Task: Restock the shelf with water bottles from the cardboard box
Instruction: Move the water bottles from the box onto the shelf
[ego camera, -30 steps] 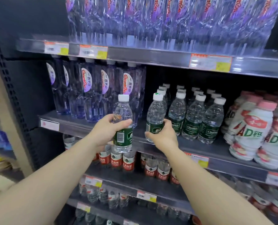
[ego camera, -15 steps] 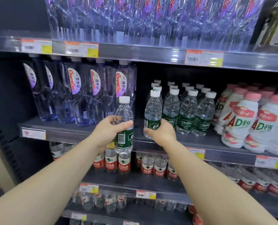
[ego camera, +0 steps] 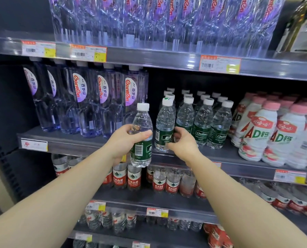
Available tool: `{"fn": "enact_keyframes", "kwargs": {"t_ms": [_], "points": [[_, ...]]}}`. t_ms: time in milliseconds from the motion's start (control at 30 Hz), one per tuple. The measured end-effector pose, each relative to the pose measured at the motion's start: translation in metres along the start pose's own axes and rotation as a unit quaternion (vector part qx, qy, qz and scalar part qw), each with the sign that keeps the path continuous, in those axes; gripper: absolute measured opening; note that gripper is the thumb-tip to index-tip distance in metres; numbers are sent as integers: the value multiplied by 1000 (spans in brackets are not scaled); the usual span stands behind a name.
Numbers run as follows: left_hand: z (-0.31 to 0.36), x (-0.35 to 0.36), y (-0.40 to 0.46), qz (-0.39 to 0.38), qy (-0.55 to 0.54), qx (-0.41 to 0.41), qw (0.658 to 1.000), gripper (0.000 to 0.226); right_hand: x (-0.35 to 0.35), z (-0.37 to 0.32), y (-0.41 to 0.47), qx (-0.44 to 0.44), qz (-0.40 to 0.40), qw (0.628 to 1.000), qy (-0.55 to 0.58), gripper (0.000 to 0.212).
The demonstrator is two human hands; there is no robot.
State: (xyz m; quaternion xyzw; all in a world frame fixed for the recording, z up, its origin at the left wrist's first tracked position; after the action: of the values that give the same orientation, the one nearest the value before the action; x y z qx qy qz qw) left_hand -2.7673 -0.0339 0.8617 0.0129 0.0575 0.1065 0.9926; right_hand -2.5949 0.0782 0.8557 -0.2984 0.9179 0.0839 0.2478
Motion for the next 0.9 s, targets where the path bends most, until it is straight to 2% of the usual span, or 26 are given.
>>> {"fn": "enact_keyframes", "kwargs": {"t_ms": [100, 233, 300, 433, 500, 567, 667, 733, 900], "points": [[7, 13, 3, -7, -13, 11, 1000, 63, -9, -6, -13, -49, -4, 998, 40, 64], [20, 43, 11, -19, -35, 24, 999, 40, -12, -13, -32, -58, -114, 991, 24, 73], [23, 59, 16, -26, -22, 25, 999, 40, -12, -16, -42, -60, -134, 989, -13, 77], [28, 90, 26, -35, 12, 24, 999, 75, -27, -14, -49, -71, -30, 994, -77, 67], [35, 95, 28, -43, 35, 24, 998, 83, -40, -8, -48, -68, -6, 995, -76, 70], [41, 90, 30, -32, 58, 33, 997, 72, -55, 1, -44, -60, 13, 997, -54, 71], [39, 68, 29, 75, 62, 48, 994, 50, -74, 14, -36, -31, 55, 998, -17, 85], [31, 57, 30, 140, 66, 44, 987, 43, -77, 18, -29, -23, 65, 998, -12, 90], [15, 55, 37, 171, 133, 26, 976, 66, -63, 22, -14, -10, 53, 998, -33, 95]]}}
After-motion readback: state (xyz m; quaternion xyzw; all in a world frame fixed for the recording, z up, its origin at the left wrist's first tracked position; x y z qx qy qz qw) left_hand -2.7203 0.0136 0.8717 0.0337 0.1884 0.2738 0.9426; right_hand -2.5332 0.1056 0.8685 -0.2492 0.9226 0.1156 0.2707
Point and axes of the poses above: each hand's wrist, its own y-axis towards the middle knuckle, its own x-axis out of the palm, z = x × y, the point moved 5 cm from there along y, towards the middle knuckle, and after that the axes turned 14 degrees about -z, right-handed, at the moved point
